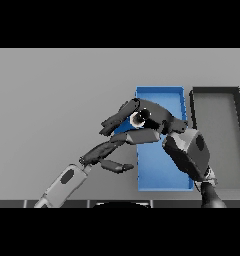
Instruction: Pick up the blue pipe and place it into the blue bin.
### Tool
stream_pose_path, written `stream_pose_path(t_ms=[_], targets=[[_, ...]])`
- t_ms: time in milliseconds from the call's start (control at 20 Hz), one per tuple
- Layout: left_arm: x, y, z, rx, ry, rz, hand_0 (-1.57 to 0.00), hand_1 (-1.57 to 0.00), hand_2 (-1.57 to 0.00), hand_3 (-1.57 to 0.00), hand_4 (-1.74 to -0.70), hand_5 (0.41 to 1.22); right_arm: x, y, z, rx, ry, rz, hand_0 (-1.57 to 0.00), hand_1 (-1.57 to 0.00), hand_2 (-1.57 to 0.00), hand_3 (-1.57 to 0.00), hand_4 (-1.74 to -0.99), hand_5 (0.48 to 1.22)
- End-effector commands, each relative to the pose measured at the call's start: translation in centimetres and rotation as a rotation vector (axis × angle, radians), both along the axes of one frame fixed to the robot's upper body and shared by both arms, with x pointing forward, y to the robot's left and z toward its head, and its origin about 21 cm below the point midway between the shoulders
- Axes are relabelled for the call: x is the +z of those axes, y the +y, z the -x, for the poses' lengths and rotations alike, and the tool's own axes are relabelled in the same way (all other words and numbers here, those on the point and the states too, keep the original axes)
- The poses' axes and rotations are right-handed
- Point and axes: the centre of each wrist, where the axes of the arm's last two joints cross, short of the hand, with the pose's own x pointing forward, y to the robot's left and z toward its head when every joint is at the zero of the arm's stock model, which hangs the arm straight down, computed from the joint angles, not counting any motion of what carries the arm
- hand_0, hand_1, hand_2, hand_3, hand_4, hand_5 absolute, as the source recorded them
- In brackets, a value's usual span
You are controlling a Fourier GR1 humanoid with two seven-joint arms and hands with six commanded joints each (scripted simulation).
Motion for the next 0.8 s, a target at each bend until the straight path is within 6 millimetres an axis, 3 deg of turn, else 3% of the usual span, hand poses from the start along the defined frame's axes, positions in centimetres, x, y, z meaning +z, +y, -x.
stream_pose_path(t_ms=[0,200,300,550,750], targets=[[0.2,0.1,-0.1,-0.006,-0.018,0.012,0.0,0.0,0.0,0.0,-0.91,0.502,1.3,-0.3,-0.3,-0.028,-0.02,-0.016,-1.57,-1.57,-1.57,-1.57,-1.72,1.127],[0.2,0.4,0.4,-0.023,-0.017,0.024,0.0,0.0,0.0,0.0,-0.91,0.492,4.7,-2.5,-3.3,-0.249,-0.042,-0.065,-1.57,-1.57,-1.57,-1.57,-1.732,1.117],[-0.1,0.4,0.4,-0.021,-0.011,0.019,0.0,0.0,0.0,0.0,-0.91,0.491,4.6,-4.0,-5.0,-0.364,0.007,-0.052,-1.57,-1.57,-1.57,-1.57,-1.735,1.131],[0.4,0.8,0.1,-0.001,-0.01,0.031,0.0,0.0,0.0,0.0,-0.9,0.489,0.0,-8.7,-8.3,-0.603,0.182,0.052,-1.57,-1.57,-1.57,-1.57,-1.739,1.12],[-0.2,0.7,0.0,0.004,0.016,0.016,0.0,0.0,0.0,0.0,-0.89,0.478,-5.3,-10.4,-8.0,-0.702,0.326,0.14,-1.57,-1.57,-1.57,-1.57,-1.74,1.121]])
